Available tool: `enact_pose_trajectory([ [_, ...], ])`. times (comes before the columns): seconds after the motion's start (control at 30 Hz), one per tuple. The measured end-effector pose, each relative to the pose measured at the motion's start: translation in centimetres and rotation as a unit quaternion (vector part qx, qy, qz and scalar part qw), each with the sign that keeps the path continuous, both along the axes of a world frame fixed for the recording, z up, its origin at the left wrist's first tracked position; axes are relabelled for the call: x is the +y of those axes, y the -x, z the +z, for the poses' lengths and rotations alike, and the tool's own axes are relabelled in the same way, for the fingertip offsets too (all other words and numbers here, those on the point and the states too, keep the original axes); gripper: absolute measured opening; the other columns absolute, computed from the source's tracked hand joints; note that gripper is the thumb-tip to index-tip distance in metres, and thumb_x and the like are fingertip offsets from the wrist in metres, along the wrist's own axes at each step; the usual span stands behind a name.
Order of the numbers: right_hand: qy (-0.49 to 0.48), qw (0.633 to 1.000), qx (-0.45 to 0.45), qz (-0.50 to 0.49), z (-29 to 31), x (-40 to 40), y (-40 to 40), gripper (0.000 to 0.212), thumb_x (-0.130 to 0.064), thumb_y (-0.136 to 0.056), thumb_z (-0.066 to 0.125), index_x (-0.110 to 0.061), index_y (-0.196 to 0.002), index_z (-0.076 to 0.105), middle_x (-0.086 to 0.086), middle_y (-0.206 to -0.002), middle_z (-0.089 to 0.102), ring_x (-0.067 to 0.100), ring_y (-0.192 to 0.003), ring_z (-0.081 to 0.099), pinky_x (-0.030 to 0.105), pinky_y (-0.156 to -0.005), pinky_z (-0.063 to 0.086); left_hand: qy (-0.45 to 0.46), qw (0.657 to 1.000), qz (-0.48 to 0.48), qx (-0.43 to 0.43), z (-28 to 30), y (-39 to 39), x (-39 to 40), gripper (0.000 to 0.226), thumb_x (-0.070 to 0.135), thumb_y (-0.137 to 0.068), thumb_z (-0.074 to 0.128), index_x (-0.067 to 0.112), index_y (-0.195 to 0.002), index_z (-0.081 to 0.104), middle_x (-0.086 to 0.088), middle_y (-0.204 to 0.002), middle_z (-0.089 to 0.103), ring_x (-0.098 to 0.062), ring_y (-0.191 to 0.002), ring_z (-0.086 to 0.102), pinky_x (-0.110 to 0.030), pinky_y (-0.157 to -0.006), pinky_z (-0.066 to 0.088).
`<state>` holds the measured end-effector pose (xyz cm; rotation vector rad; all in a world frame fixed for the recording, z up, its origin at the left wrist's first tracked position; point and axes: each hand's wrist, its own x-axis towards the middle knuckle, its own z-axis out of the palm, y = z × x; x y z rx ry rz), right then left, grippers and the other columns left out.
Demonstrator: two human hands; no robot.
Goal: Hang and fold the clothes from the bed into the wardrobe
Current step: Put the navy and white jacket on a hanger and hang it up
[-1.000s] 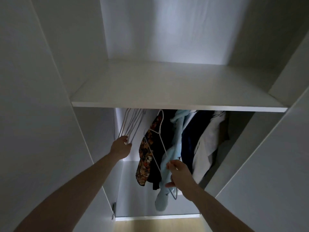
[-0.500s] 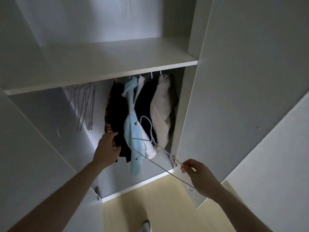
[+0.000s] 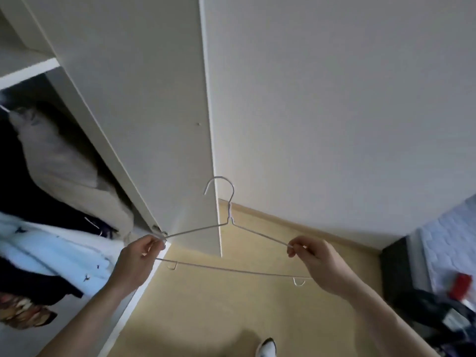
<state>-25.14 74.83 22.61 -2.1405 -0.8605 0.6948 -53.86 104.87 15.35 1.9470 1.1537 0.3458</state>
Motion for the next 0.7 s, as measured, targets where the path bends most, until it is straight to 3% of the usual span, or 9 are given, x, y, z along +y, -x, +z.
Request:
enact_pose_trajectory([
  [0.07,0.01,0.997,-0.001,-0.073,-1.0,-4.0,0.1,0.028,-0.016,-0.101,0.055,-0.028,-0.081,0.069,-0.028,-0.07,0.065,0.005,-0.055,0.049,0.018,-0.052,0.039,0.054,0.997,-0.035,-0.03,-0.4,-2.6,-1.8,0.025,0.041,-0.096,0.06,0.025,-0.079,0.071,0.009,-0.086,0.076,-0.007,-0.083,0.072,-0.038,-0.078,0.056],
  [0.13,0.015,0.992,0.0,-0.122,-2.2,-8.1,0.3,0.028,-0.014,-0.101,0.056,-0.03,-0.082,0.07,-0.027,-0.077,0.069,0.002,-0.057,0.054,0.017,-0.056,0.044,0.092,0.992,-0.06,-0.057,-0.8,-5.0,-4.2,0.025,0.029,-0.1,0.061,0.02,-0.079,0.07,0.001,-0.086,0.076,-0.019,-0.083,0.074,-0.041,-0.074,0.058],
  [0.23,0.026,0.98,0.01,-0.198,-3.5,-14.9,0.7,0.023,-0.019,-0.099,0.061,-0.033,-0.083,0.071,-0.017,-0.084,0.074,0.006,-0.061,0.061,0.03,-0.066,0.052,0.111,0.984,-0.124,-0.062,-0.3,-9.3,-8.6,0.026,0.017,-0.103,0.058,0.009,-0.081,0.071,-0.004,-0.083,0.075,-0.028,-0.082,0.072,-0.042,-0.075,0.058],
  [0.33,0.02,0.972,0.009,-0.234,-3.7,-20.5,1.1,0.012,-0.029,-0.097,0.066,-0.036,-0.087,0.071,-0.016,-0.083,0.074,0.017,-0.07,0.066,0.033,-0.068,0.054,0.121,0.975,-0.174,-0.061,0.7,-13.2,-12.8,0.028,0.018,-0.103,0.058,0.008,-0.081,0.072,-0.006,-0.079,0.074,-0.026,-0.078,0.071,-0.039,-0.077,0.057],
  [0.43,0.017,0.962,0.002,-0.272,-3.5,-26.9,1.4,0.011,-0.039,-0.097,0.066,-0.037,-0.086,0.07,-0.019,-0.082,0.072,0.012,-0.072,0.065,0.027,-0.069,0.052,0.135,0.962,-0.23,-0.059,1.6,-17.2,-19.1,0.026,0.026,-0.098,0.065,0.008,-0.08,0.072,-0.007,-0.077,0.074,-0.02,-0.074,0.068,-0.038,-0.078,0.054],
  [0.53,0.022,0.954,0.003,-0.298,-3.9,-33.2,1.7,0.017,-0.04,-0.097,0.065,-0.037,-0.082,0.07,-0.011,-0.078,0.072,0.009,-0.066,0.06,0.02,-0.061,0.046,0.142,0.954,-0.259,-0.058,2.2,-20.7,-26.2,0.031,0.038,-0.082,0.062,0.01,-0.076,0.073,-0.009,-0.075,0.073,-0.02,-0.072,0.067,-0.037,-0.077,0.054],
  [0.63,0.016,0.942,0.015,-0.333,-4.2,-42.0,1.8,0.019,-0.038,-0.096,0.065,-0.034,-0.08,0.073,-0.009,-0.066,0.067,0.002,-0.056,0.051,0.018,-0.055,0.038,0.133,0.94,-0.312,-0.033,1.7,-24.2,-35.8,0.022,0.029,-0.089,0.068,0.013,-0.075,0.072,-0.009,-0.077,0.073,-0.02,-0.07,0.064,-0.032,-0.071,0.05],
  [0.7,0.001,0.931,0.023,-0.364,-4.6,-47.6,1.4,0.019,-0.035,-0.097,0.066,-0.03,-0.081,0.075,-0.012,-0.057,0.059,0.001,-0.049,0.045,0.016,-0.05,0.032,0.123,0.93,-0.345,-0.025,1.1,-26.5,-41.7,0.02,0.033,-0.089,0.068,0.019,-0.076,0.07,-0.002,-0.075,0.072,-0.015,-0.067,0.06,-0.031,-0.069,0.047],
])
